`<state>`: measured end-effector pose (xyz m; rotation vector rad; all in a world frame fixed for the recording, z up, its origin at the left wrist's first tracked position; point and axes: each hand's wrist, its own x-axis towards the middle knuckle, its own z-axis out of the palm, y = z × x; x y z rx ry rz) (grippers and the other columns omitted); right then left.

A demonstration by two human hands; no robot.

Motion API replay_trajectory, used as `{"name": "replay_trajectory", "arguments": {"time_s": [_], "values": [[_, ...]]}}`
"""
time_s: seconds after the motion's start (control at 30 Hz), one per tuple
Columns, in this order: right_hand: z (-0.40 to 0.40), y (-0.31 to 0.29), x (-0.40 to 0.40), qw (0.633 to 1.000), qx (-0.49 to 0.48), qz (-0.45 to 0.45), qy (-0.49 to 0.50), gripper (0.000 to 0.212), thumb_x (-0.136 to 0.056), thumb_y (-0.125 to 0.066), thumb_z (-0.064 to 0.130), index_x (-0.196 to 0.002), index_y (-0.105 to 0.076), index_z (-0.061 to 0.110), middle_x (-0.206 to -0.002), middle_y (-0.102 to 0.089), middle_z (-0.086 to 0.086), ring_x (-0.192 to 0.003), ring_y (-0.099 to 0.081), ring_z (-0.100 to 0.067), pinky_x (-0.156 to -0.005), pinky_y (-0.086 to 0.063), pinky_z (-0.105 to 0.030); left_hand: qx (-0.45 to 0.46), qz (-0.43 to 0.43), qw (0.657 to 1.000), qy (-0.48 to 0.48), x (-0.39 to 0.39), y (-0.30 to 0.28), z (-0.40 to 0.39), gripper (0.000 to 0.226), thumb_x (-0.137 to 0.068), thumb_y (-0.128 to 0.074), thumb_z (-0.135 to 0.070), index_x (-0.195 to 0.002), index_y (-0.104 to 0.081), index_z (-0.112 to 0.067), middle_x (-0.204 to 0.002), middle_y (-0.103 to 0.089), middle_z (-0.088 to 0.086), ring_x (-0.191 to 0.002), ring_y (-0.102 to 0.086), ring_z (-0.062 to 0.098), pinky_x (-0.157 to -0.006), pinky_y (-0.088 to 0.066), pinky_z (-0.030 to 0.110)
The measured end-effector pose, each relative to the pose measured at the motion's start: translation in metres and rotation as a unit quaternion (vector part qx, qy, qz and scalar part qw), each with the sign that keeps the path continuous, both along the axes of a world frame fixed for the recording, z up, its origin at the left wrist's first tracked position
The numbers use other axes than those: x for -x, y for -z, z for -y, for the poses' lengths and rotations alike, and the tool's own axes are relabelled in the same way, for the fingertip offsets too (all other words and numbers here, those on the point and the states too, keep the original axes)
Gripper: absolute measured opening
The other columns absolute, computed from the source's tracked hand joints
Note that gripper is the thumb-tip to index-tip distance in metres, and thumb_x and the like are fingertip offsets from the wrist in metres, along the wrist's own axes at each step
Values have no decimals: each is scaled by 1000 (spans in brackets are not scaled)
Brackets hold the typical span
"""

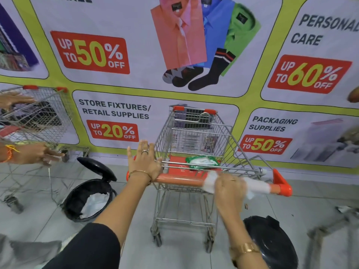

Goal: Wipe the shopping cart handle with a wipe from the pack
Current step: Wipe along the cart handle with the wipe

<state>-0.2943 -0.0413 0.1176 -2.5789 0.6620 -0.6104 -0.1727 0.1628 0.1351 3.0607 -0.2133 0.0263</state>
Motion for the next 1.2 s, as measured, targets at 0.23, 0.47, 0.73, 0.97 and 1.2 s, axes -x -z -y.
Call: {"name": "replay_trajectory", "arguments": {"time_s": [0.23, 0.47, 0.73, 0.97, 1.2], "values": [[38, 1, 10, 994, -14, -1, 112, 32, -91, -37, 14, -110, -62, 7, -110, -66, -16, -107, -49, -31, -99, -25, -40, 4, 5, 1000, 4, 3, -1, 2, 64, -95, -16, -48, -149, -3, -17, -159, 2, 4, -146, 11, 19, -115, 11, 51], [-29, 9, 3, 996, -82, 41, -12, 35, -95, -35, 22, -125, -52, 12, -126, -57, -8, -125, -41, -26, -114, -19, -43, 1, 7, 1000, -3, 6, -4, -4, 63, -95, -16, -47, -149, -4, -15, -159, 2, 4, -145, 13, 19, -116, 9, 49], [54, 5, 36, 980, -130, 97, 118, 33, -95, -34, 20, -121, -52, 10, -132, -51, -17, -128, -38, -33, -99, -41, -52, 8, 2, 1000, 6, 8, -3, 4, 62, -95, -17, -47, -149, -5, -18, -159, 0, 4, -146, 11, 20, -116, 8, 49], [-30, 6, 10, 995, -45, 60, -61, 30, -93, -42, 19, -112, -62, 8, -112, -66, -12, -112, -50, -28, -109, -32, -44, 8, 3, 1000, -2, 8, -2, 0, 62, -95, -18, -49, -149, -5, -20, -159, 1, 4, -146, 11, 19, -117, 6, 49], [61, 3, 35, 989, -88, 106, 61, 13, -92, -40, 19, -95, -51, 13, -90, -55, -11, -93, -48, -31, -69, -39, -38, 2, 0, 1000, -2, 10, -3, -3, 64, -95, -17, -49, -149, -3, -19, -159, 4, 4, -145, 13, 20, -116, 8, 49]]}}
